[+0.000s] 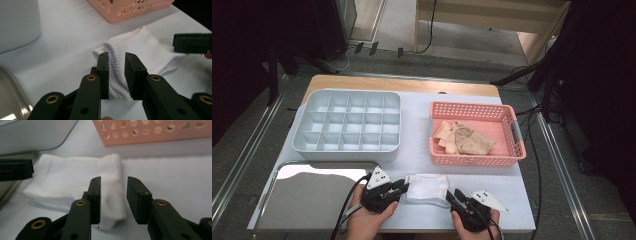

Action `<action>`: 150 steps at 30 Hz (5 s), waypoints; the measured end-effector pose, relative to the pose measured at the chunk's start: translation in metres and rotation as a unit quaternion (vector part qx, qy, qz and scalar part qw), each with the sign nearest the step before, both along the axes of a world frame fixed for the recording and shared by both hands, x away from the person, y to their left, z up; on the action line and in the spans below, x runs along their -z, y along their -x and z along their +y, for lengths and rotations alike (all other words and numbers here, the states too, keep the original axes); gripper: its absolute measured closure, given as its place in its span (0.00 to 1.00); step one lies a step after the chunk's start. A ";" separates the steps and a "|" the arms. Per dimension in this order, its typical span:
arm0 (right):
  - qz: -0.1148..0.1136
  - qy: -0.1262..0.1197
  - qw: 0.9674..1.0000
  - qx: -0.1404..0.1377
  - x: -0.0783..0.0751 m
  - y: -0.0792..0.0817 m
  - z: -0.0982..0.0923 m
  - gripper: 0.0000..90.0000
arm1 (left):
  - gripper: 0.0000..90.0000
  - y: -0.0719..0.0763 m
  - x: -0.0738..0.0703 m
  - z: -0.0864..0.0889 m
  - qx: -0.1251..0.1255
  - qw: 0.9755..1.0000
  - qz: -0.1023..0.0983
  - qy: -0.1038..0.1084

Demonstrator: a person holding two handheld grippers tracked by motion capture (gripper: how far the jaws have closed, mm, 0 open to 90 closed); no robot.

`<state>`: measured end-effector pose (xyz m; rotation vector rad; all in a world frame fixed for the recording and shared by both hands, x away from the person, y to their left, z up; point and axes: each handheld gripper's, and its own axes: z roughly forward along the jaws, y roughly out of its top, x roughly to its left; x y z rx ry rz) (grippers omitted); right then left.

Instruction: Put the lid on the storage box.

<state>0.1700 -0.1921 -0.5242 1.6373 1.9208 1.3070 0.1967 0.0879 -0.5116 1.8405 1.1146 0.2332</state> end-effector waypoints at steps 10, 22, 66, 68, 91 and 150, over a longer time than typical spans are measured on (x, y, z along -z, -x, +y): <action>0.009 0.028 1.000 0.010 0.010 0.007 0.003 0.69 | 0.84 0.003 -0.009 -0.018 0.021 1.000 -0.007 0.005; -0.001 0.028 0.999 0.016 0.013 0.013 0.008 0.75 | 0.92 -0.009 0.010 -0.065 0.027 0.998 0.009 -0.061; -0.047 -0.058 0.997 -0.031 -0.013 0.023 0.009 0.94 | 1.00 -0.014 0.017 -0.065 0.017 0.999 0.028 -0.042; -0.056 -0.058 0.996 -0.048 -0.016 0.024 0.017 0.94 | 1.00 -0.014 0.017 -0.064 0.015 0.999 0.030 -0.035; -0.055 -0.014 0.992 -0.115 -0.006 0.015 0.080 0.94 | 0.91 -0.015 -0.008 -0.005 -0.010 0.999 0.017 0.032; -0.063 0.009 0.983 -0.171 0.005 -0.008 0.110 0.90 | 0.79 -0.033 -0.009 0.013 0.004 0.994 0.087 0.067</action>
